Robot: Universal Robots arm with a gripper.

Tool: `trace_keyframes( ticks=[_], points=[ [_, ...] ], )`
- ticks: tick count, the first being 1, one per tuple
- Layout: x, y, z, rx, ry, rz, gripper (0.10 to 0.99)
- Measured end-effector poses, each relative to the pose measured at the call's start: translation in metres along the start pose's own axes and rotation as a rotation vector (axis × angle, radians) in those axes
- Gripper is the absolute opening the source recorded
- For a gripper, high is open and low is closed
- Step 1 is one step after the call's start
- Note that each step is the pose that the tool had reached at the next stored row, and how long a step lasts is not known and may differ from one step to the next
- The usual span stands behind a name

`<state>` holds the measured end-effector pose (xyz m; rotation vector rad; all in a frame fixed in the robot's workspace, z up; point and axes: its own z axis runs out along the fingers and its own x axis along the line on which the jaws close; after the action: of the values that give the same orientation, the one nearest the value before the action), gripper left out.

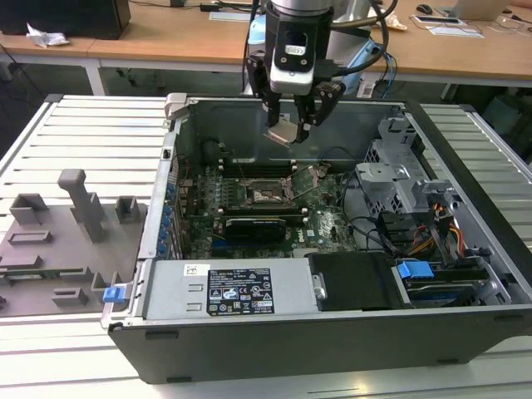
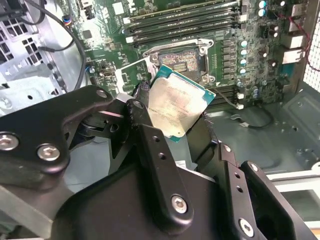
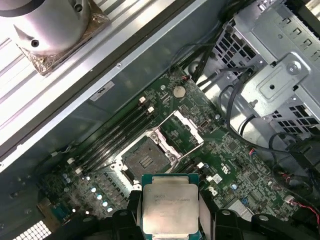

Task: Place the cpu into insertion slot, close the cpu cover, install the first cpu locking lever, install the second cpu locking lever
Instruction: 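Place the cpu into insertion slot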

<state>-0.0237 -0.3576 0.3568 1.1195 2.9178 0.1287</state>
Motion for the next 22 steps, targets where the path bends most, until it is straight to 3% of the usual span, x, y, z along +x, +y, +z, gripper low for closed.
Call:
trace_keyframes(
  ticks=[22],
  points=[
    [0.0000,-0.0002,0.0020,-0.003,-0.0182,0.218,0.541]
  ],
)
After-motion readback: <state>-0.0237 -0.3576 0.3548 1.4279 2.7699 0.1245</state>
